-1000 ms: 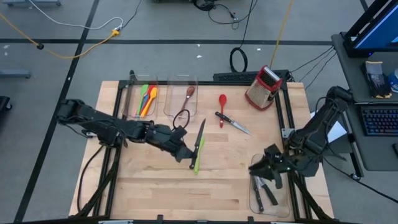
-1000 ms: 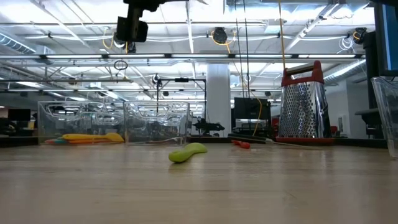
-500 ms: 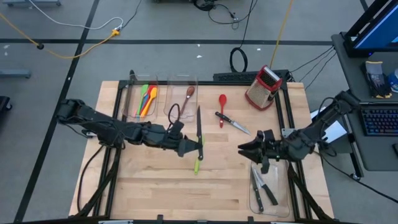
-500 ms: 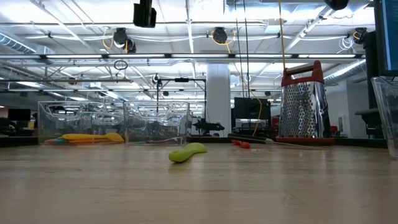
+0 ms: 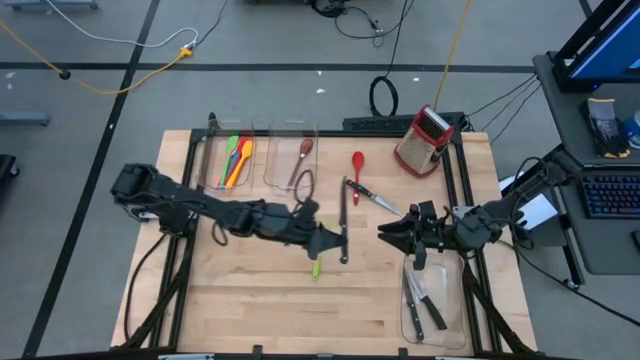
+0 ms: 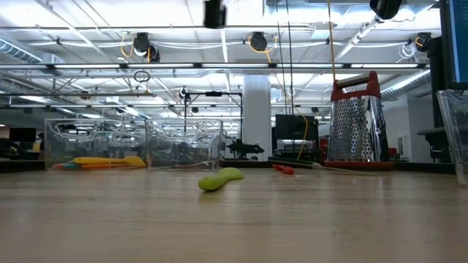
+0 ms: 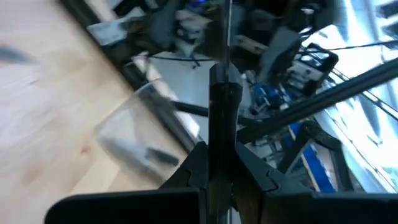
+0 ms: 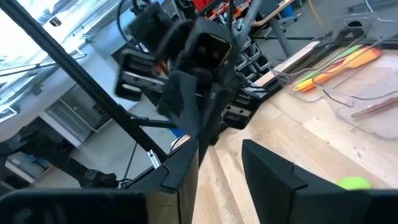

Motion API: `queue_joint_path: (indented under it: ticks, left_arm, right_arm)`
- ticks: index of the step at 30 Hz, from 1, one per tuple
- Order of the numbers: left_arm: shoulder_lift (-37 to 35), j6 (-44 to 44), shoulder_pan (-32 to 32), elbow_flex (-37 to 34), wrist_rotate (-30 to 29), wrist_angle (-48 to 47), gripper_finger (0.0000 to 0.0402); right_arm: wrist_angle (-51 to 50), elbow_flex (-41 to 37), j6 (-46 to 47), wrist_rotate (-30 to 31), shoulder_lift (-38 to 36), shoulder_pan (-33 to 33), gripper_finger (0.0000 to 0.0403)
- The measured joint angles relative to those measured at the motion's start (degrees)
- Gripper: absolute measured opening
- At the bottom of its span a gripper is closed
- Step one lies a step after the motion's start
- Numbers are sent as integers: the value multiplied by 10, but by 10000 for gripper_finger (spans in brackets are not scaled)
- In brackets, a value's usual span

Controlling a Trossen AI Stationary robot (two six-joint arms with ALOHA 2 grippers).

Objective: Pick & Place Kitchen Items
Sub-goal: Put the knife into the bottom transparent bin

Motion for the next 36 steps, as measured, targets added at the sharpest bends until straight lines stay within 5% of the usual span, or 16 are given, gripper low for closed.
queue_joint_path:
  ticks: [12, 19, 25, 36]
  left_arm:
    - [102, 58, 41, 152, 123, -61, 29]
    - [111, 54, 43, 159, 132, -76, 29]
    - [111, 56, 43, 159, 132, -75, 29]
    - [111, 60, 43, 159, 132, -72, 29]
  right_arm:
    - [-4, 0, 27, -2, 0, 0, 138]
    - [4, 0, 30, -3, 0, -11, 199]
    - [16, 0, 49, -62, 7, -41, 238]
    - [51, 0, 47, -107, 50, -88, 253]
